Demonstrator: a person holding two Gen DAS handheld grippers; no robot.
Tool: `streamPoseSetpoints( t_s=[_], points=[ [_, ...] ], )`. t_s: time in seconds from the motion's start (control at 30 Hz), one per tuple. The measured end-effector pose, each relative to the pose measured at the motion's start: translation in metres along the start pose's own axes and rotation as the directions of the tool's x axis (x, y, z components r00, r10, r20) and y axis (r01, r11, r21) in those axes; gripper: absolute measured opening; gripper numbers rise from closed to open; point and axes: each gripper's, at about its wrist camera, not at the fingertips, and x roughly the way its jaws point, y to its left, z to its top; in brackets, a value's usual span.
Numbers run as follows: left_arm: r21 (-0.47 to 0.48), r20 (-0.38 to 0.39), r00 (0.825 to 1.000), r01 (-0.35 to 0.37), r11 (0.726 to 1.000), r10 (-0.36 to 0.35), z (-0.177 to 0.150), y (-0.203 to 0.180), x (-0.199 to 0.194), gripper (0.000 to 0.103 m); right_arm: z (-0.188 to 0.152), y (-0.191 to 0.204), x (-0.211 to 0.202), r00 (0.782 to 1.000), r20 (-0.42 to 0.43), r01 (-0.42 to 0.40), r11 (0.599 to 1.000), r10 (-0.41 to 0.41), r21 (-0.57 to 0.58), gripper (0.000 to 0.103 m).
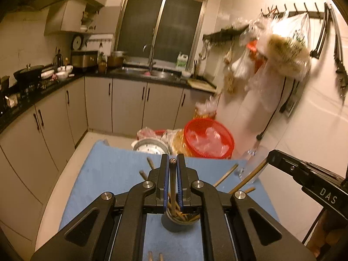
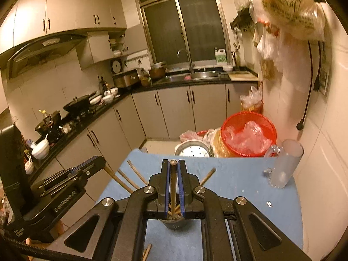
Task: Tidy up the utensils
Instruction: 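Open the left gripper over the holder while the right gripper opens too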
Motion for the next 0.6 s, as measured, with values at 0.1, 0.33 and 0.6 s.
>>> streamPoseSetpoints(
  t_s=[0.1, 0.33, 0.6],
  points=[
    [0.003, -0.036, 0.999, -0.007, 1.0, 0.007, -0.011, 0.003, 0.01, 0.006, -0.01, -0.005, 0.01, 1.0, -0.027, 0.0, 1.0, 0.0, 0.013, 0.008],
    [-0.026, -0.073, 0.997, -0.01, 1.0, 0.008, -0.023, 0.019, 0.008, 0.018, -0.027, -0.019, 0.005, 0.999, -0.033, 0.003, 0.998, -0.001, 0.062, 0.036],
    [-0.075, -0.057, 0.996, -0.067, 0.995, 0.063, -0.059, 0.065, -0.038, 0.046, -0.075, -0.026, -0.03, 0.997, -0.055, -0.041, 0.995, 0.046, 0.093, 0.038]
  ],
)
